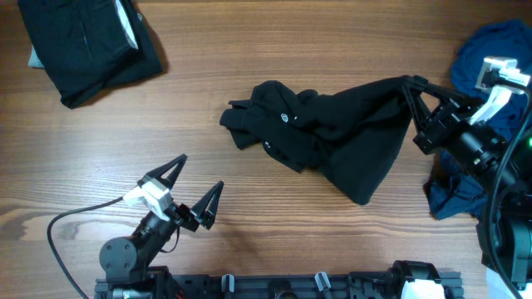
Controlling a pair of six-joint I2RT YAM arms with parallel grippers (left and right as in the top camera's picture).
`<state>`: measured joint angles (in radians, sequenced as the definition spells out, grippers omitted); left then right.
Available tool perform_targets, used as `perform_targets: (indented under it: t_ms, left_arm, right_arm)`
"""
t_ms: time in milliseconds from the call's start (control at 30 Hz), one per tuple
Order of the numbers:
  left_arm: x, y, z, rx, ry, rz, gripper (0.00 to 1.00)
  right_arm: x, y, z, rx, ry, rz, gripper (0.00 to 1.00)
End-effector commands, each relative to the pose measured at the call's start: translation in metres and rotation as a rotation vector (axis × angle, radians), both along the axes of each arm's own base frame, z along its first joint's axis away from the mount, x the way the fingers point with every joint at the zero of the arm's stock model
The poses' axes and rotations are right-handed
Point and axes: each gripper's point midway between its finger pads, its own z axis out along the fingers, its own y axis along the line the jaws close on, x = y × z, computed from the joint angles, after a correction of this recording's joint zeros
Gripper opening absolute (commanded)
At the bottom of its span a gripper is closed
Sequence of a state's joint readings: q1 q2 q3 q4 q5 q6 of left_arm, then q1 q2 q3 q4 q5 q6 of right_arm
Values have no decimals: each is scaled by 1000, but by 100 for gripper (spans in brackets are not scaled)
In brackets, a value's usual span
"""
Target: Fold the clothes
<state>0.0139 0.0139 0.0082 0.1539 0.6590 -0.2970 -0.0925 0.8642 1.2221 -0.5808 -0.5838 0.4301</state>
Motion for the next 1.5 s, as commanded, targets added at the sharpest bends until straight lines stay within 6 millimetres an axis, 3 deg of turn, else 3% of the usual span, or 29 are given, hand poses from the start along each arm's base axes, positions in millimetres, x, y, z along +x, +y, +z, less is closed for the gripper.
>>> perform_targets:
  t_ms: [0,100,233,400,600,700,833,1000,1100,1167,1333,1467]
  left_arm:
    - [-6,-9,-3,6,10,-65,100]
    - [-6,-9,-8,6,35,-65,100]
    - [-5,-9,-15,4,70,-64,100]
    - [-5,-9,-16,4,74,-65,100]
    - [-4,-9,-25,2,119,-64,100]
    - [-4,-9,-26,2,121,-64,100]
    - [-5,-10,-17,4,80,-70,100]
    - [-10,-12,7,13,-44,-86,100]
    - [-10,-12,7,13,-43,-85,100]
    - [-9,-12,4,12,-28,-85,100]
    - [-8,-12,2,12,-15,-85,100]
    - [-8,-12,2,11,-15,-85,100]
  right_arm:
    - [10,-42,0,-51,15,-261,5]
    - [21,-79,-24,-137,102,-460,4]
    - [41,-88,-47,-204,170,-479,9]
    - [70,-118,-91,-282,317,-612,8]
    - [88,-120,-130,-297,435,-604,4]
    - [89,-109,-130,-266,435,-542,4]
    - [88,-72,-117,-169,391,-351,4]
    - [63,-3,-80,-1,298,31,4]
    - [48,11,-71,32,288,113,4]
    - [43,1,-76,-10,304,52,4]
    - [40,-64,-109,-181,427,-323,4]
    - [38,-93,-126,-264,499,-470,4]
